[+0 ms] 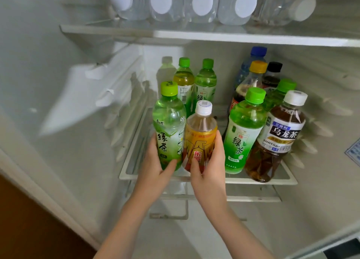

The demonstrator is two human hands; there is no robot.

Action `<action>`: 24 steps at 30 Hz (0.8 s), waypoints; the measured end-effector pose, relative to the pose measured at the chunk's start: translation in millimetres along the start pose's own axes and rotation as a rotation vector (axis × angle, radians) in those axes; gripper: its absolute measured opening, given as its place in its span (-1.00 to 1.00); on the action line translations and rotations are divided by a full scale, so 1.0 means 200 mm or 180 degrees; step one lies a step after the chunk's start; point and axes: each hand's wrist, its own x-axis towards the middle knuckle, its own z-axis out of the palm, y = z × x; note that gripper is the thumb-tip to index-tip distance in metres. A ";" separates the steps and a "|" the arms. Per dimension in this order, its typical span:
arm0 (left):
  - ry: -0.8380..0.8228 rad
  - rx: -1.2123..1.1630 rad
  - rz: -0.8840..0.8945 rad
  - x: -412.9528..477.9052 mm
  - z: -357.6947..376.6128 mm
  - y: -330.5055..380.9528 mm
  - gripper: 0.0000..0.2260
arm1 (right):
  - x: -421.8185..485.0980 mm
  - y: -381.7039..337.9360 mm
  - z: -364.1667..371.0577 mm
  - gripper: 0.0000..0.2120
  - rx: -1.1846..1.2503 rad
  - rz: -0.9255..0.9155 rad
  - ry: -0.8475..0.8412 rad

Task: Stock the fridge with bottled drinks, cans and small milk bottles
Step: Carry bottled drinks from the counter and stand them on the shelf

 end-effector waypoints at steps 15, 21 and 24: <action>-0.0001 0.0259 -0.0399 0.45 0.10 -0.13 -0.30 | 0.41 0.10 0.13 -0.23 -0.0748 0.0450 -0.0187; 0.0070 0.0163 -0.0439 0.43 0.12 -0.10 -0.28 | 0.42 0.09 0.14 -0.17 -0.0515 0.0616 -0.0244; -0.0008 0.0214 -0.0464 0.38 0.12 -0.07 -0.29 | 0.40 0.09 0.12 -0.16 -0.0337 0.0755 -0.0372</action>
